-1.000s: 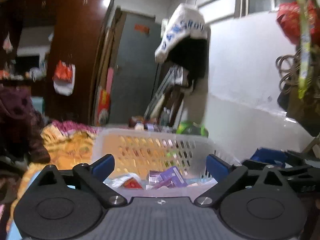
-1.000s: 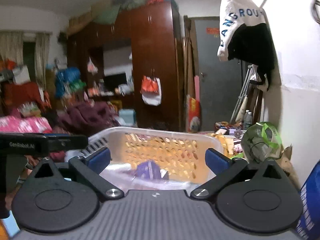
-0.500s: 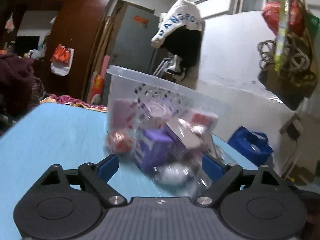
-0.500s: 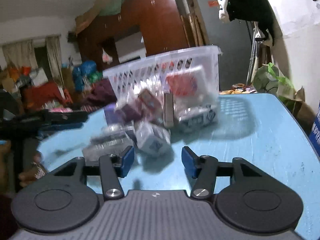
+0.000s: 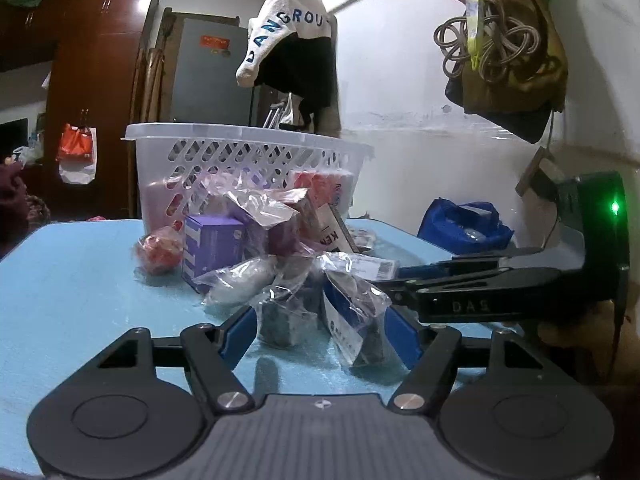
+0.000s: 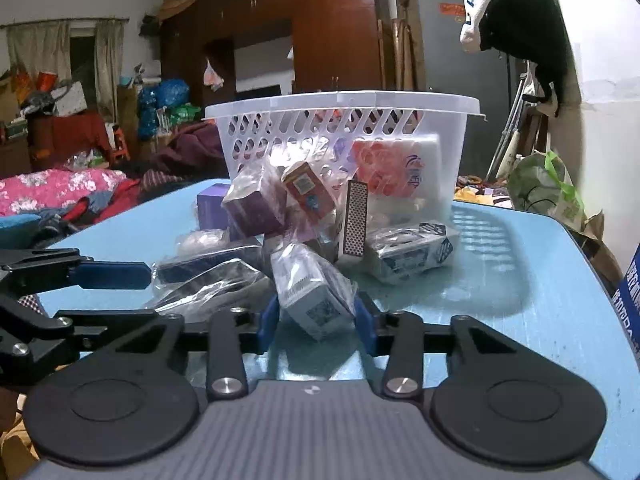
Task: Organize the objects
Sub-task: 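Grasp a clear bag with dark item with left gripper while right grasps QR-code box, then carry the clear bag and QR-code box over the basket and release both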
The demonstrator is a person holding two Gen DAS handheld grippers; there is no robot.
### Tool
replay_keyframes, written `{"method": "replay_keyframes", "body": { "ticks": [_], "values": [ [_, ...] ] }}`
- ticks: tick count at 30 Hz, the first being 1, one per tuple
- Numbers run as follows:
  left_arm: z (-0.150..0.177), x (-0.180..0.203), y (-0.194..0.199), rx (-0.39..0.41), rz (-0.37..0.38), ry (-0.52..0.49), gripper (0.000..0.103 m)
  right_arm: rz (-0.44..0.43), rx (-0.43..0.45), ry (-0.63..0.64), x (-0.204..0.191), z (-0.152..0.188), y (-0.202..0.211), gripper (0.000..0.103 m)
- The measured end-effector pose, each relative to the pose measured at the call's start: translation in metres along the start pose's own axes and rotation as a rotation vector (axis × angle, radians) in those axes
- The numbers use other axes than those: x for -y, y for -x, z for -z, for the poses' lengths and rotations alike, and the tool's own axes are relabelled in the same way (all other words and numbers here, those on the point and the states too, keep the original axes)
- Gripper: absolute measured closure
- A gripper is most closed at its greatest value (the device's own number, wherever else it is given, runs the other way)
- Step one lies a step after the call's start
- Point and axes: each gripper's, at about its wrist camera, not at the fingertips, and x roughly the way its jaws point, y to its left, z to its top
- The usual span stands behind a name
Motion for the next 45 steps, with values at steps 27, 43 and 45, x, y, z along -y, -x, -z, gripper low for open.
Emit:
{"method": "replay_keyframes", "body": {
  "ticks": [27,43,45],
  "values": [
    [0.004,0.041,0.001,0.093,-0.046,-0.050,0.071,0.054,0.111,-0.131,0.025,0.023,0.053,0.060],
    [-0.038,-0.017,0.036,0.282,-0.118,0.031,0.071,0.042,0.202,-0.129,0.022,-0.002,0.068,0.060],
    [-0.054,-0.026,0.037,0.305,-0.127,0.027,0.071,0.052,0.245,-0.103,0.020,-0.018,0.075,0.060]
  ]
}}
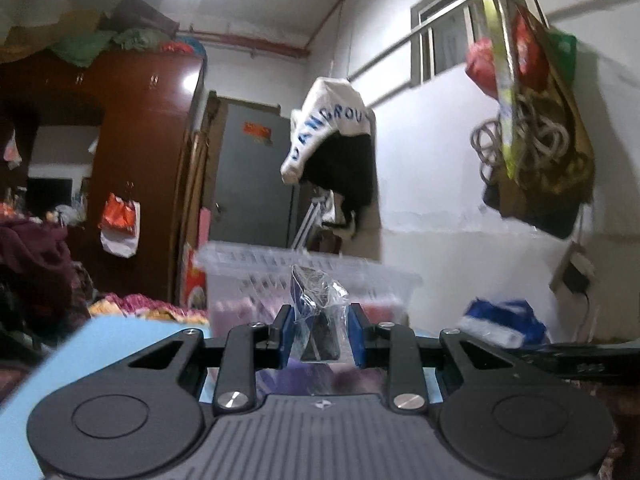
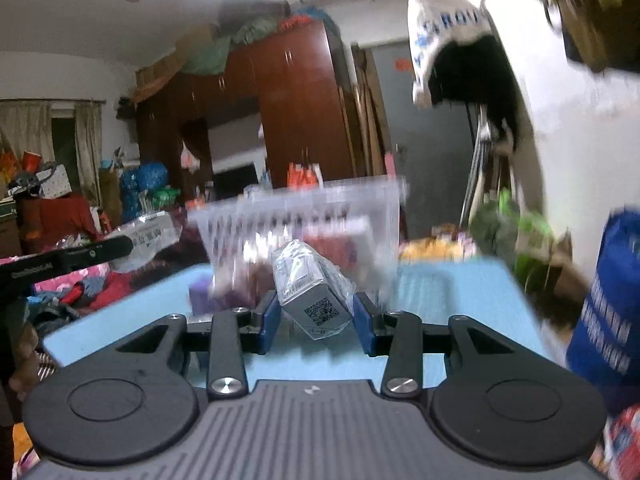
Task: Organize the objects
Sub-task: 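Carry the clear bag and QR-code box over the basket and release both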
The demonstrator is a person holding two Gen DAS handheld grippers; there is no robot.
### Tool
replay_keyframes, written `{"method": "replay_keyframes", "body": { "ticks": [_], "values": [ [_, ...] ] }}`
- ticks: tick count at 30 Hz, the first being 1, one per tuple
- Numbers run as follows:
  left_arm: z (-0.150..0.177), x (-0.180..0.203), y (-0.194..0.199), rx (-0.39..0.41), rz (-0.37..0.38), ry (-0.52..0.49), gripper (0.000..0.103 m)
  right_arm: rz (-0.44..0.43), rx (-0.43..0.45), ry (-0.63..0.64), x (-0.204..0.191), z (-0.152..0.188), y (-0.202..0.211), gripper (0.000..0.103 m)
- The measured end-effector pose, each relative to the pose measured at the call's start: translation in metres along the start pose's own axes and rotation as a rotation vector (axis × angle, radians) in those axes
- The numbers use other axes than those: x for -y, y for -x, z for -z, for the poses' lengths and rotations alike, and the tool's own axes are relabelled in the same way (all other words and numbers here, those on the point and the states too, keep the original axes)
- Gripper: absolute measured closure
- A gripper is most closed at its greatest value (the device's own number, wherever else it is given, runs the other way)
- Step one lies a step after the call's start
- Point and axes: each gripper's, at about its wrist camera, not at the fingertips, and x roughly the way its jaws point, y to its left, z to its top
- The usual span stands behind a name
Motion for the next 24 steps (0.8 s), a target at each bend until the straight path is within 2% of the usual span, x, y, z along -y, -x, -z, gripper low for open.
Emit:
{"method": "replay_keyframes", "body": {
  "ticks": [3,6,10,13,15,16,17,18,19,20,22,24],
  "values": [
    [-0.031,-0.009,-0.018,0.019,-0.014,-0.012,0.071,-0.002,0.065,0.035,-0.004,-0.038,-0.008,0.060],
    [-0.062,-0.015,-0.055,-0.002,-0.031,-0.021,0.071,0.008,0.087,0.045,-0.008,-0.074,-0.040,0.060],
    [-0.084,-0.019,-0.116,-0.089,-0.080,-0.031,0.070,0.063,0.008,0.065,-0.011,-0.098,-0.108,0.060],
    [-0.084,-0.020,-0.151,-0.166,-0.104,-0.038,0.070,0.080,-0.071,0.071,-0.012,-0.100,-0.146,0.060],
    [-0.082,-0.020,-0.164,-0.188,-0.121,-0.048,0.067,0.082,-0.094,0.091,-0.015,-0.098,-0.156,0.059],
    [-0.080,-0.020,-0.167,-0.192,-0.126,-0.056,0.064,0.080,-0.090,0.095,-0.015,-0.096,-0.156,0.053],
    [-0.080,-0.021,-0.167,-0.198,-0.127,-0.063,0.050,0.079,-0.088,0.095,-0.016,-0.095,-0.154,0.036],
    [-0.080,-0.021,-0.164,-0.193,-0.132,-0.066,0.036,0.076,-0.075,0.089,-0.017,-0.094,-0.147,0.027],
    [-0.078,-0.021,-0.157,-0.173,-0.136,-0.070,0.031,0.063,-0.044,0.085,-0.016,-0.091,-0.135,0.011],
    [-0.077,-0.019,-0.145,-0.146,-0.140,-0.076,0.029,0.040,-0.003,0.086,-0.015,-0.087,-0.118,0.001],
    [-0.074,-0.017,-0.119,-0.110,-0.134,-0.077,0.026,-0.006,0.030,0.089,-0.013,-0.075,-0.089,0.000],
    [-0.063,-0.015,-0.090,-0.101,-0.107,-0.044,0.019,-0.043,-0.003,0.063,-0.005,-0.056,-0.073,0.000]
  ]
}}
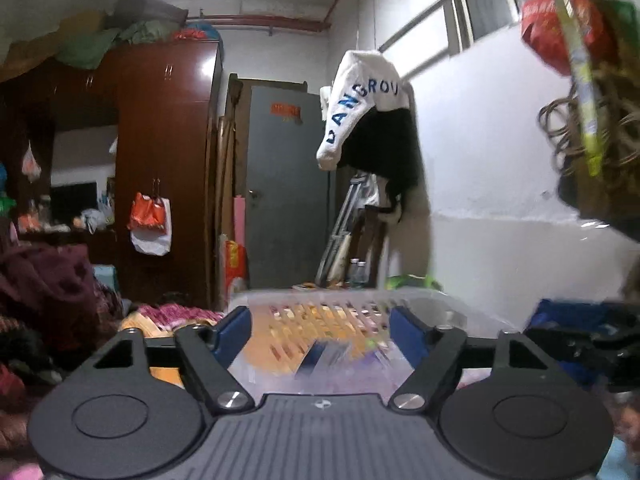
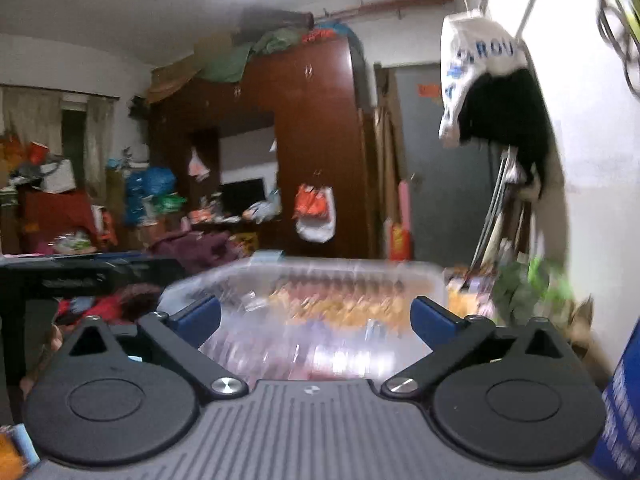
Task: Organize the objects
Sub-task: 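Carry the clear bag and QR-code box over the basket and release both, then grasp a clear bagged item with left gripper while right grasps a grey striped strip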
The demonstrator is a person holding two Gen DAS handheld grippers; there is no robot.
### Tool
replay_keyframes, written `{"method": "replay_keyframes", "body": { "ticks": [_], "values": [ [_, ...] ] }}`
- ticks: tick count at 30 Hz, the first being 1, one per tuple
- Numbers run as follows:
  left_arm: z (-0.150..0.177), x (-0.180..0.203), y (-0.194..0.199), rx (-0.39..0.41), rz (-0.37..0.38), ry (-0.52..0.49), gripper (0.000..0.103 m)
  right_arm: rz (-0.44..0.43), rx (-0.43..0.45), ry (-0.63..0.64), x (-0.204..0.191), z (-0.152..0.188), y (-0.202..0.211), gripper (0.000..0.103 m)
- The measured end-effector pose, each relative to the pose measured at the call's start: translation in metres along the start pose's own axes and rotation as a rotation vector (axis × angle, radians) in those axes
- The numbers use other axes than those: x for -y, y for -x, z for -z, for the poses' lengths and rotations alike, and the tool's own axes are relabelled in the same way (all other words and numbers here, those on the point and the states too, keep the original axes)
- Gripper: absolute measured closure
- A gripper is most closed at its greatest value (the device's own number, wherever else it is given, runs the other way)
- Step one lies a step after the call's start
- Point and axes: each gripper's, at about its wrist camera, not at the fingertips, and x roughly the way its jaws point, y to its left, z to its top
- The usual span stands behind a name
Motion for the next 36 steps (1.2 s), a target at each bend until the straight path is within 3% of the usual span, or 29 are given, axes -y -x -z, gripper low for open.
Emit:
{"method": "replay_keyframes", "body": {
  "ticks": [2,5,8,12,14,19,23,25,26,27,33,36],
  "values": [
    [0.026,0.000,0.025,-0.035,0.057,0.024,0.018,-0.034,-0.044,-0.012,0.005,0.022,0.009,0.000],
    [0.065,0.006,0.041,-0.114,0.121,0.029,0.018,-0.016,-0.113,-0.010,0.006,0.049,0.013,0.001],
    [0.092,0.018,0.047,-0.159,0.128,0.028,0.018,0.043,-0.138,0.015,0.001,0.053,0.005,0.014],
    [0.106,0.033,0.043,-0.193,0.147,-0.008,0.018,0.043,-0.199,0.065,-0.007,0.052,-0.012,0.029],
    [0.112,0.040,0.043,-0.206,0.156,-0.032,0.018,0.027,-0.246,0.057,-0.009,0.053,-0.019,0.046],
    [0.120,0.048,0.036,-0.227,0.140,-0.064,0.019,0.031,-0.270,0.069,-0.012,0.057,-0.020,0.047],
    [0.124,0.052,0.037,-0.228,0.129,-0.070,0.021,0.045,-0.302,0.118,-0.019,0.054,-0.030,0.059],
    [0.124,0.055,0.033,-0.234,0.123,-0.074,0.024,0.042,-0.303,0.119,-0.021,0.053,-0.034,0.066],
    [0.124,0.055,0.032,-0.238,0.120,-0.076,0.036,0.027,-0.300,0.108,-0.020,0.052,-0.033,0.083],
    [0.125,0.056,0.031,-0.239,0.115,-0.076,0.055,0.022,-0.301,0.097,-0.019,0.053,-0.032,0.084],
    [0.127,0.052,0.043,-0.187,0.140,-0.062,0.058,0.020,-0.206,0.075,-0.016,0.054,-0.009,0.085],
    [0.127,0.047,0.050,-0.166,0.147,-0.050,0.059,0.011,-0.200,0.045,-0.014,0.062,-0.008,0.086]
  ]
}}
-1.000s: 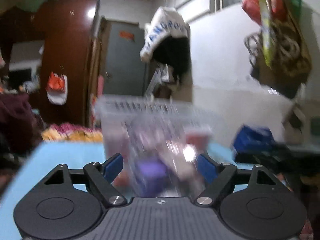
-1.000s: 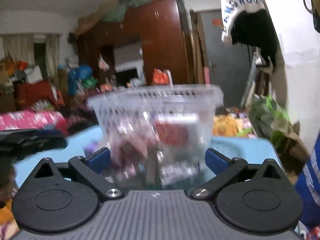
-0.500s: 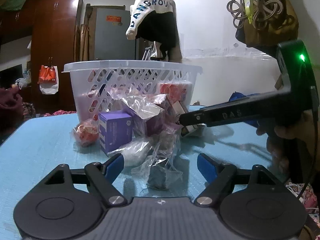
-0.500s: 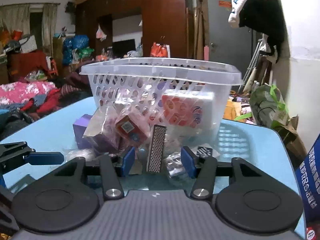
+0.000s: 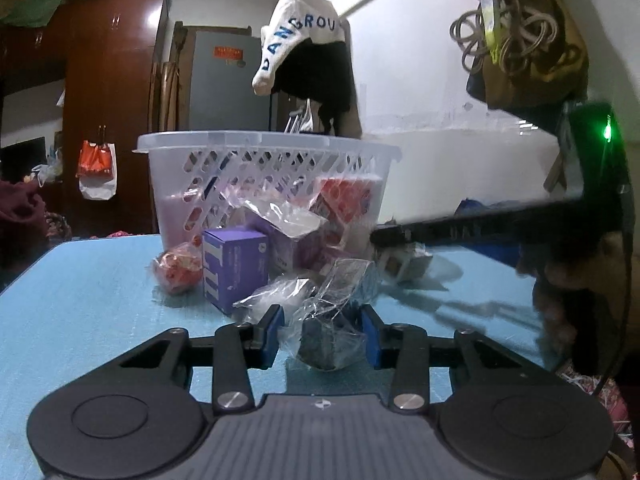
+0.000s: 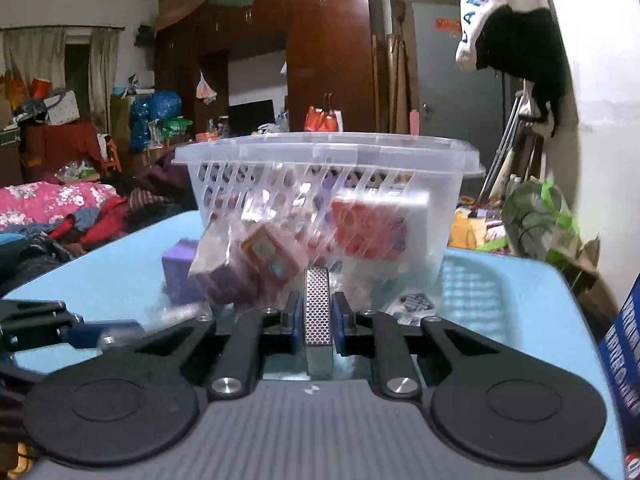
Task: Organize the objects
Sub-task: 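Grasp a clear bagged item with left gripper while right grasps a grey striped strip, then carry both held items over the basket and release them inside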
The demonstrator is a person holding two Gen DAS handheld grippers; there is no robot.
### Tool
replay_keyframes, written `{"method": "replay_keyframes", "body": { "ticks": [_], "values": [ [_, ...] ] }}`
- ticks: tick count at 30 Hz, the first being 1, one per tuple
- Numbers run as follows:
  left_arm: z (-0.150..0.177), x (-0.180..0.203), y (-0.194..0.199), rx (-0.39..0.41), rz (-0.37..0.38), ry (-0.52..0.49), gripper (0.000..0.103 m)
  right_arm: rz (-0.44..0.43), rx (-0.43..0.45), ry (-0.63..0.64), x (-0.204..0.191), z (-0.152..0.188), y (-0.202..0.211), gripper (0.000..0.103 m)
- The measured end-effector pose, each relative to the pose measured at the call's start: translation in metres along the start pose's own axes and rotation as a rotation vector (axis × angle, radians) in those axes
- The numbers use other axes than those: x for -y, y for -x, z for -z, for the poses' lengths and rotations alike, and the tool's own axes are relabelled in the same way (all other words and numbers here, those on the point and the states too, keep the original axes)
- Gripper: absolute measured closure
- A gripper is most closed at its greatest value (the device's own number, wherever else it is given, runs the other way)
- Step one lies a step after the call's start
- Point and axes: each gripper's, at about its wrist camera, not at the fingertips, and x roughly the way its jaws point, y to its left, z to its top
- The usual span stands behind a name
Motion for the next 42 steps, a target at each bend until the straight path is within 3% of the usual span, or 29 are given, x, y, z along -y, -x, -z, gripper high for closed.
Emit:
{"method": "replay_keyframes", "body": {
  "ticks": [2,14,35,39,42],
  "values": [
    [0.001,-0.003,0.004,0.011,-0.005,0.009,0.059,0.018,0.048,-0.015,0.002,0.000,0.006,0.086],
    [-0.005,-0.023,0.019,0.064,-0.002,0.051,0.060,0.038,0.088,0.004,-0.005,-0.014,0.025,0.086],
    [-0.020,-0.049,0.037,0.137,0.041,0.125,0.060,0.009,0.109,-0.028,0.000,-0.022,0.041,0.086],
    [-0.043,-0.053,0.037,0.178,0.017,0.119,0.060,-0.003,0.140,-0.028,0.002,-0.041,0.049,0.086],
    [-0.079,-0.053,0.034,0.233,-0.015,0.081,0.060,0.005,0.183,-0.005,-0.001,-0.073,0.051,0.086]
  ]
}}
